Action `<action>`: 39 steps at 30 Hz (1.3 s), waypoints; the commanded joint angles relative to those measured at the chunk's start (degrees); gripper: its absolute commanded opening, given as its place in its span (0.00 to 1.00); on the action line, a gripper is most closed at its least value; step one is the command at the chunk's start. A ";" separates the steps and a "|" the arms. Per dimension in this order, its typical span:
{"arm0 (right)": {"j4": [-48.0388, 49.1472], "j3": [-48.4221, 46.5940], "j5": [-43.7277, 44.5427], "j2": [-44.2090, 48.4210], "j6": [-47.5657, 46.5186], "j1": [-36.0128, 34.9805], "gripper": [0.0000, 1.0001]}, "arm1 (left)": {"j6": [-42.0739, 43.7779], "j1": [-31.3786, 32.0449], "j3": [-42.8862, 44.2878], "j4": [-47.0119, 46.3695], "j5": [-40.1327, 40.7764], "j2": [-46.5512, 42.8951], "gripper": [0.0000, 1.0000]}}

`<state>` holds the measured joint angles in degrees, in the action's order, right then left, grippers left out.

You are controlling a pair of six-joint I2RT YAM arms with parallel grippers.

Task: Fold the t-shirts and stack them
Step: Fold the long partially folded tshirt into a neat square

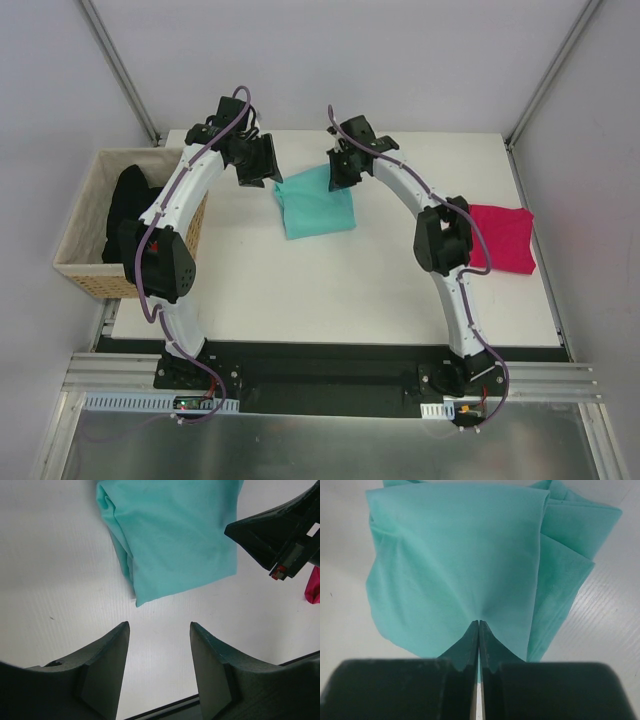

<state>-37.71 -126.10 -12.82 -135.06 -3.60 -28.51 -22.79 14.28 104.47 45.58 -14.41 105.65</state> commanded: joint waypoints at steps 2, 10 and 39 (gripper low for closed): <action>0.71 -3.36 -2.73 -3.71 0.96 0.83 0.01 | 1.96 0.39 -0.14 1.44 0.97 -2.99 0.51; 2.03 -3.80 -1.87 -6.53 2.54 1.62 0.01 | 2.13 0.39 0.04 3.81 2.46 -4.74 0.51; 1.68 7.70 10.01 11.66 -1.15 3.02 0.48 | 2.31 2.59 -3.48 2.67 3.25 -0.44 0.49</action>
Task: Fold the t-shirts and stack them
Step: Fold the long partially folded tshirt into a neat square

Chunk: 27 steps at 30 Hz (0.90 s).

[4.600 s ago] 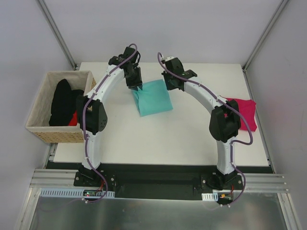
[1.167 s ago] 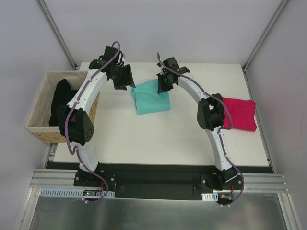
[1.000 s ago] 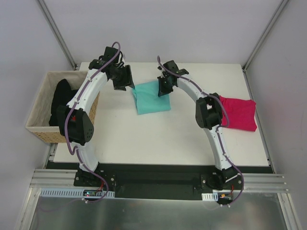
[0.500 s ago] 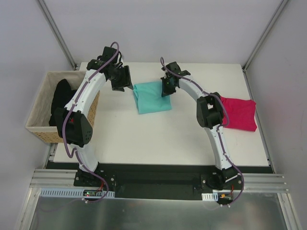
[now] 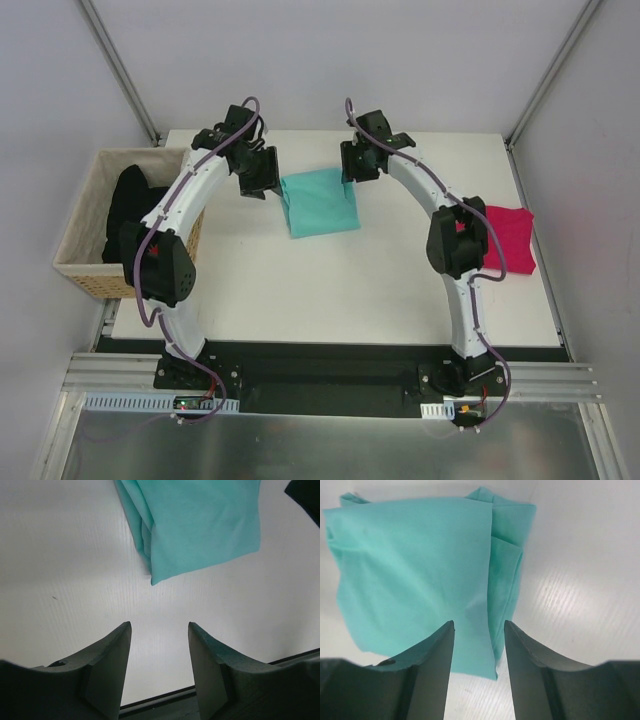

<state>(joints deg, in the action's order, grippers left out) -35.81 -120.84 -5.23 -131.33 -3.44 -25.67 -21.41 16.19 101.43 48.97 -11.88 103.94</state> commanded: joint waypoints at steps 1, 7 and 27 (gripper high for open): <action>-0.22 4.36 2.42 9.06 -1.13 0.18 0.48 | 0.93 0.78 -0.35 -1.24 0.54 1.70 0.45; 0.57 10.70 2.07 11.01 -0.78 0.27 0.45 | 1.11 0.78 1.40 -2.39 0.01 6.71 0.31; -0.92 6.05 -2.24 8.90 -0.16 -2.45 0.42 | 1.72 0.16 15.37 -2.57 -2.97 22.18 0.27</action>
<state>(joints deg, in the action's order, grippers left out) -36.03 -112.55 -6.00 -122.34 -3.84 -25.98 -20.32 16.51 113.49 46.06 -12.58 123.50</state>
